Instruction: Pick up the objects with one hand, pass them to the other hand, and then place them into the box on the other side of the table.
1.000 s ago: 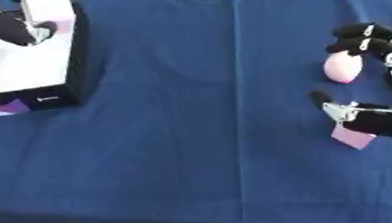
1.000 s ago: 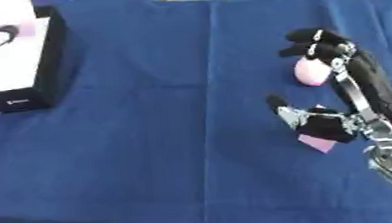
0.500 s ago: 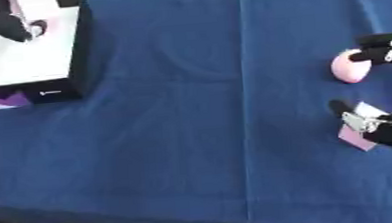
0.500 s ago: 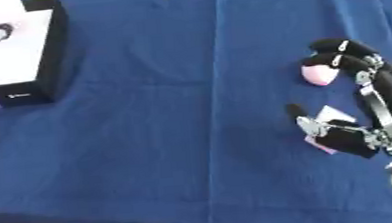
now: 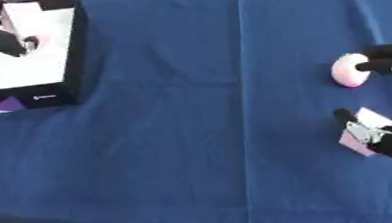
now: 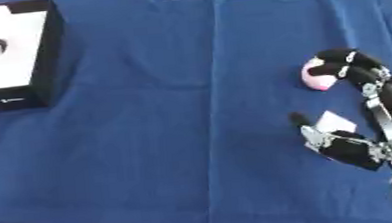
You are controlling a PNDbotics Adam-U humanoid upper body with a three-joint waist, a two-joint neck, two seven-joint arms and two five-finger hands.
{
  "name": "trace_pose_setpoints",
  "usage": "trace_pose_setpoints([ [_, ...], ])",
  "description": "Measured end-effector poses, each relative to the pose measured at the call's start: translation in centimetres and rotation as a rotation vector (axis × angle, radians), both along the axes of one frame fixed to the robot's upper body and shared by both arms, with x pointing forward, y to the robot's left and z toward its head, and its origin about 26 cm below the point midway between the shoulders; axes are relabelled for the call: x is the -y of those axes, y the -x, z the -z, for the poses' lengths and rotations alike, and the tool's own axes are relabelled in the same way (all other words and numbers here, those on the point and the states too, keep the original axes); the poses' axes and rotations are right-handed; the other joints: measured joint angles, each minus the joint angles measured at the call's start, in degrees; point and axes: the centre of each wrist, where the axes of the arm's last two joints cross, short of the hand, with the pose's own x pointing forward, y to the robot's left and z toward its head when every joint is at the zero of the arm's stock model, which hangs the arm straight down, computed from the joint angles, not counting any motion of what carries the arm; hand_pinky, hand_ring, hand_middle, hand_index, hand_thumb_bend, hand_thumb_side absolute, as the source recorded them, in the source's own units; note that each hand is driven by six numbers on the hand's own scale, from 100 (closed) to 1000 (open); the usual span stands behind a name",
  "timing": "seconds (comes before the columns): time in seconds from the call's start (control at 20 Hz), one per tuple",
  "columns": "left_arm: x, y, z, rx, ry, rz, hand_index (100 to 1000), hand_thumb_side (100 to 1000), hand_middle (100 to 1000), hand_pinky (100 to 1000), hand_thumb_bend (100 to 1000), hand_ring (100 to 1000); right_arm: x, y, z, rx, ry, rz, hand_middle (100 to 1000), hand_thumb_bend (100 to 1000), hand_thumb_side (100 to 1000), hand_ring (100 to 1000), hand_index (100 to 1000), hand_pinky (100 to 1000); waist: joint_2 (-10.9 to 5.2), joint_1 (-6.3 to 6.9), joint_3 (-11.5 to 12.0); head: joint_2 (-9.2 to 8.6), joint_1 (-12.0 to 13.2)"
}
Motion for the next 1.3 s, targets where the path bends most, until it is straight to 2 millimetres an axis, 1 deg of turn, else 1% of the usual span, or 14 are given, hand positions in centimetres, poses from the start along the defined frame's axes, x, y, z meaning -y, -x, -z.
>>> trace_pose_setpoints([
  [0.2, -1.0, -0.3, 0.5, 0.006, 0.013, -0.053, 544, 109, 584, 784, 155, 668, 0.0, 0.0, 0.0, 0.005, 0.002, 0.001, 787, 455, 100, 783, 734, 683, 0.11, -0.19, -0.5, -0.26, 0.2],
  [0.25, -1.3, -0.3, 0.6, 0.008, 0.017, -0.066, 622, 121, 615, 813, 185, 687, 0.0, 0.0, 0.0, 0.006, 0.002, 0.001, 787, 457, 100, 784, 734, 683, 0.12, -0.2, -0.5, -0.41, 0.2],
  [0.35, -1.8, -0.4, 0.8, 0.01, 0.021, -0.085, 722, 213, 671, 842, 230, 727, 0.0, 0.0, 0.0, 0.008, 0.001, 0.002, 787, 457, 100, 784, 735, 684, 0.12, -0.28, -0.6, -0.43, 0.1],
  [0.5, -2.0, -0.4, 1.0, 0.019, 0.016, -0.09, 819, 483, 789, 883, 348, 807, 0.0, 0.0, 0.0, 0.01, -0.001, 0.002, 789, 451, 100, 786, 736, 686, 0.12, -0.3, -0.6, -0.41, 0.0],
  [0.6, -2.0, -0.4, 1.0, 0.026, 0.008, -0.089, 837, 561, 806, 893, 367, 822, 0.0, 0.0, 0.0, 0.011, -0.001, 0.002, 790, 428, 100, 787, 736, 688, 0.12, -0.3, -0.6, -0.35, -0.1],
  [0.65, -2.0, -0.4, 1.0, 0.03, 0.003, -0.089, 846, 648, 813, 897, 402, 828, 0.0, 0.0, 0.0, 0.012, -0.002, 0.001, 791, 411, 100, 788, 736, 689, 0.12, -0.3, -0.6, -0.2, -0.2],
  [0.7, -2.0, -0.4, 1.0, 0.034, -0.002, -0.09, 847, 660, 813, 897, 411, 829, 0.0, 0.0, 0.0, 0.013, -0.002, -0.001, 791, 399, 100, 788, 736, 689, 0.11, -0.3, -0.6, -0.02, -0.2],
  [0.75, -2.0, -0.4, 1.0, 0.038, -0.006, -0.092, 850, 666, 818, 898, 428, 833, 0.0, 0.0, 0.0, 0.015, -0.003, -0.002, 793, 322, 100, 790, 737, 691, 0.11, -0.29, -0.6, 0.07, -0.3],
  [0.8, -2.0, -0.4, 1.0, 0.042, -0.009, -0.093, 851, 665, 819, 898, 430, 834, 0.1, 0.0, -0.1, 0.017, -0.004, -0.003, 794, 293, 100, 791, 737, 692, 0.11, -0.28, -0.6, 0.09, -0.4],
  [0.85, -2.0, -0.4, 1.0, 0.045, -0.012, -0.095, 855, 636, 822, 898, 437, 836, 0.1, 0.0, -0.1, 0.021, -0.005, -0.006, 801, 105, 100, 798, 745, 701, 0.1, -0.26, -0.6, 0.11, -0.4],
  [1.1, -1.9, -0.4, 1.1, 0.048, -0.017, -0.094, 862, 556, 837, 906, 442, 848, 0.1, -0.1, -0.1, 0.02, -0.013, -0.025, 821, 100, 100, 820, 772, 722, 0.06, -0.05, -0.5, 0.55, -0.6],
  [1.2, -1.9, -0.4, 1.1, 0.047, -0.017, -0.092, 859, 461, 833, 907, 458, 850, 0.2, -0.1, -0.2, 0.008, -0.014, -0.027, 823, 141, 100, 823, 779, 723, 0.03, 0.0, -0.4, 0.62, -0.8],
  [1.25, -1.9, -0.4, 1.1, 0.045, -0.017, -0.091, 857, 325, 836, 910, 479, 854, 0.2, -0.1, -0.2, 0.003, -0.015, -0.025, 821, 197, 100, 820, 779, 721, -0.01, 0.01, -0.3, 0.64, -0.9],
  [1.3, -1.9, -0.4, 1.1, 0.042, -0.015, -0.088, 855, 217, 838, 913, 488, 857, 0.2, -0.1, -0.2, -0.003, -0.014, -0.025, 821, 205, 100, 818, 778, 720, -0.07, 0.01, -0.3, 0.65, -0.9],
])
